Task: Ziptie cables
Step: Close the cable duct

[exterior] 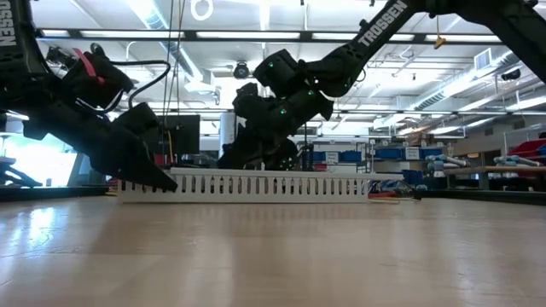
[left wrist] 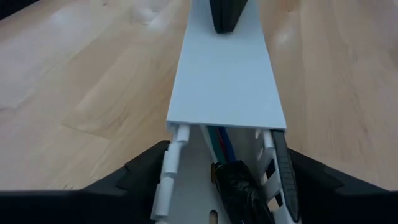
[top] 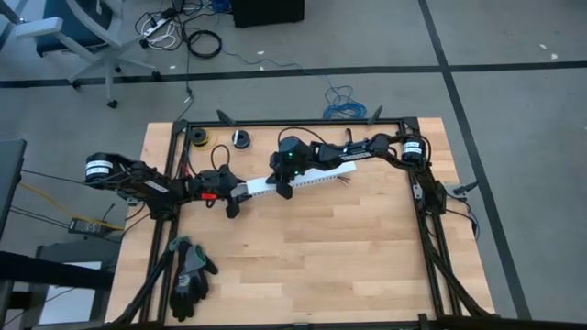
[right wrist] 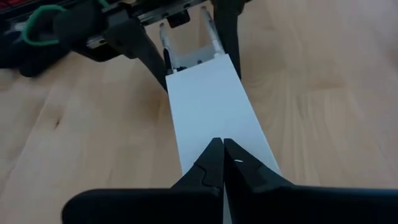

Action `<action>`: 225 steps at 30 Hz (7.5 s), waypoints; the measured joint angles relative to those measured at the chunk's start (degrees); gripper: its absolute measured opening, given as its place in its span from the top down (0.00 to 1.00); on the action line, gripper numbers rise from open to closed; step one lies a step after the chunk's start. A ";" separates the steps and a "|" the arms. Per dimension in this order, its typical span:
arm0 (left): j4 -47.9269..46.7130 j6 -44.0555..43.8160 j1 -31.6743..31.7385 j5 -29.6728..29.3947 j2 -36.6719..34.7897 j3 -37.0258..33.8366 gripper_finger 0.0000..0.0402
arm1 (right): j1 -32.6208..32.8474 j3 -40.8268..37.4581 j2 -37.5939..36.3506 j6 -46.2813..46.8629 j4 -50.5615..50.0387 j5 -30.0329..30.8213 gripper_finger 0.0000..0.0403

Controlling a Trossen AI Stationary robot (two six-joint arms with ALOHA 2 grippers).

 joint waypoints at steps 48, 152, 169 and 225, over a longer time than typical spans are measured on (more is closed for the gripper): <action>-7.89 -2.79 0.02 -1.52 -0.20 1.51 0.23 | -1.97 0.04 -9.46 -4.63 -19.51 7.67 1.00; -6.54 -1.67 -0.04 1.43 -7.47 -1.01 0.23 | -0.70 0.04 -4.04 -2.95 -17.31 8.68 1.00; 9.18 -1.80 -0.02 2.32 7.06 -0.62 0.40 | -0.72 0.01 -4.07 -2.62 -17.42 8.74 1.00; 9.08 -5.91 -0.04 2.62 7.10 -0.35 0.37 | 1.03 -1.09 -4.00 -2.51 -9.65 5.53 1.00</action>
